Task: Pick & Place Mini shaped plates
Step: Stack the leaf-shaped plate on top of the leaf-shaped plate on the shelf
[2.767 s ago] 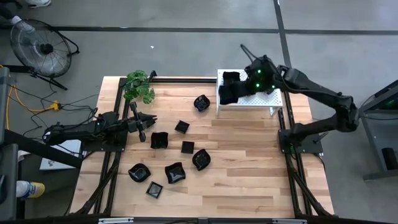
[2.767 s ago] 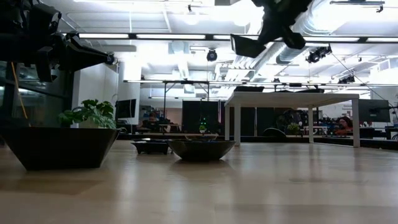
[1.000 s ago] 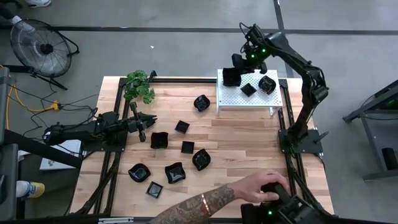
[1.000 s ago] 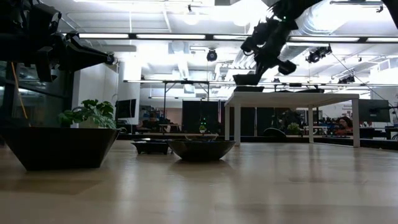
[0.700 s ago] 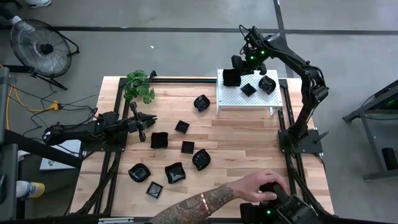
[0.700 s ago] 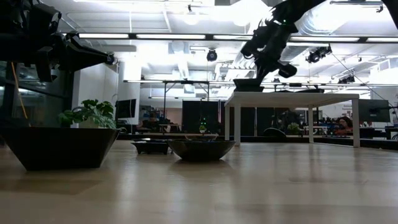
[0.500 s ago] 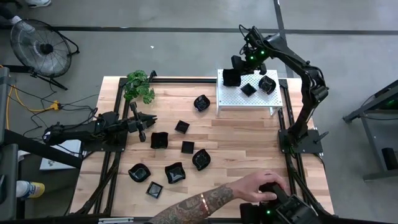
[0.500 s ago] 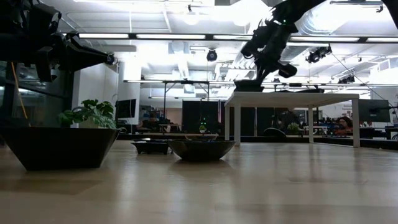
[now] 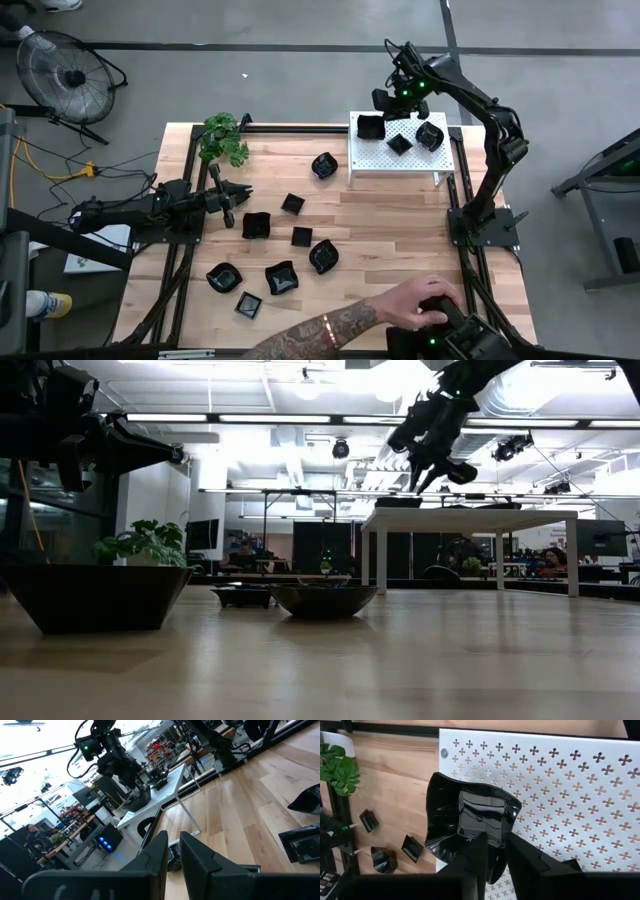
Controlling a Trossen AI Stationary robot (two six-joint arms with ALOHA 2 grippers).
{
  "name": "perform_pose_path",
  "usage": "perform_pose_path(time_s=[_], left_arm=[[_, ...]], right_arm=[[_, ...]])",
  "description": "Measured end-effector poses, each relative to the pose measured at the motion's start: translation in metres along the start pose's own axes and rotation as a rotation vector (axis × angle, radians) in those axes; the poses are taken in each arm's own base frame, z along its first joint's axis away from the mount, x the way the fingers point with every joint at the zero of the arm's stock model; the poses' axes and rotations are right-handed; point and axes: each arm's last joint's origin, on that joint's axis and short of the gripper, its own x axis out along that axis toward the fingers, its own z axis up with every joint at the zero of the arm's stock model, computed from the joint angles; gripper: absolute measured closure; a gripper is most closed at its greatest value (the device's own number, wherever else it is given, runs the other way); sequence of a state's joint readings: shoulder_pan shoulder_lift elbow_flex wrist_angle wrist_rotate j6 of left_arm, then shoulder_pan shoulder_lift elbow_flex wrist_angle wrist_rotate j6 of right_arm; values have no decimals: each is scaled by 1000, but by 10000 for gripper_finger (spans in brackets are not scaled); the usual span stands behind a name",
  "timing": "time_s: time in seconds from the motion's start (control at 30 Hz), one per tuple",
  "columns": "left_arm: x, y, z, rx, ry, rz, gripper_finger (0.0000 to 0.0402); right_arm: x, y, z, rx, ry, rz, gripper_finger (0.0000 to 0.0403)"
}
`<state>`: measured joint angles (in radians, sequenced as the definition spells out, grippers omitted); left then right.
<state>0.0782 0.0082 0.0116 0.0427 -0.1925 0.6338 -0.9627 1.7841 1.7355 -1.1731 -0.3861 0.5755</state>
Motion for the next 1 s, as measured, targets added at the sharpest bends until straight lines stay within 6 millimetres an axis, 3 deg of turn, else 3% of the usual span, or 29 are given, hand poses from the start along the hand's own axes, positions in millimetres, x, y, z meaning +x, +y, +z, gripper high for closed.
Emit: perform_pose_path(time_s=[0.2, 0.4, 0.67, 1.0], left_arm=[[0, 0, 0, 0, 0, 0, 356], [0, 0, 0, 0, 0, 0, 356], [0, 0, 0, 0, 0, 0, 356], [0, 0, 0, 0, 0, 0, 356]], right_arm=[[-16, 11, -10, -50, -59, 45, 339], [-32, 30, -34, -130, -75, 89, 340], [-39, 62, -83, -238, -35, 73, 340], [-25, 104, -153, -455, 71, 62, 341]])
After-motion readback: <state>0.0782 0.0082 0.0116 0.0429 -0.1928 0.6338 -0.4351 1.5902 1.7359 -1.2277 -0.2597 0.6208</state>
